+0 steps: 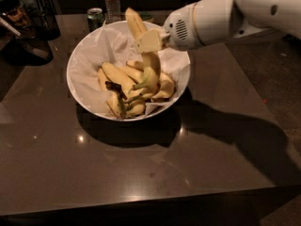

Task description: Pick banana from white bowl

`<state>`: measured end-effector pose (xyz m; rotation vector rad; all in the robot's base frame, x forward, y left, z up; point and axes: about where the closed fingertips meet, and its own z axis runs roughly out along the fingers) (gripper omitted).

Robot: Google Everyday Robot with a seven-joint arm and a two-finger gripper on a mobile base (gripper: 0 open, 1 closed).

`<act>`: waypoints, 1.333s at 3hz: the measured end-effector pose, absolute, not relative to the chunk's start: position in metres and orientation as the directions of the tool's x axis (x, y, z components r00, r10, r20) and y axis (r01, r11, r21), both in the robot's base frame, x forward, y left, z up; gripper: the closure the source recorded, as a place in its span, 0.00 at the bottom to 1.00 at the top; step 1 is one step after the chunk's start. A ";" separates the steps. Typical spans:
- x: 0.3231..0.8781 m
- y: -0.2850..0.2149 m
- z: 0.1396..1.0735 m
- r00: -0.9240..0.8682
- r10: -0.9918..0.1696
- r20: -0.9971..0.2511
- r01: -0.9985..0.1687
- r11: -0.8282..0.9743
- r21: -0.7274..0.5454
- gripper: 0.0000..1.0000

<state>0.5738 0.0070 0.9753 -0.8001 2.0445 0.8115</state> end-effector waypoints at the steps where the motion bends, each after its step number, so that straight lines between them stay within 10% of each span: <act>1: 0.563 -0.011 1.034 -0.385 -0.135 -0.913 -0.814 0.515 0.267 1.00; 4: 0.485 0.005 1.090 -0.089 -0.171 -0.981 -0.993 0.088 0.075 1.00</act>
Offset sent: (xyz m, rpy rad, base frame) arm -0.0826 -0.0557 0.1683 0.3549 -0.5230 0.3300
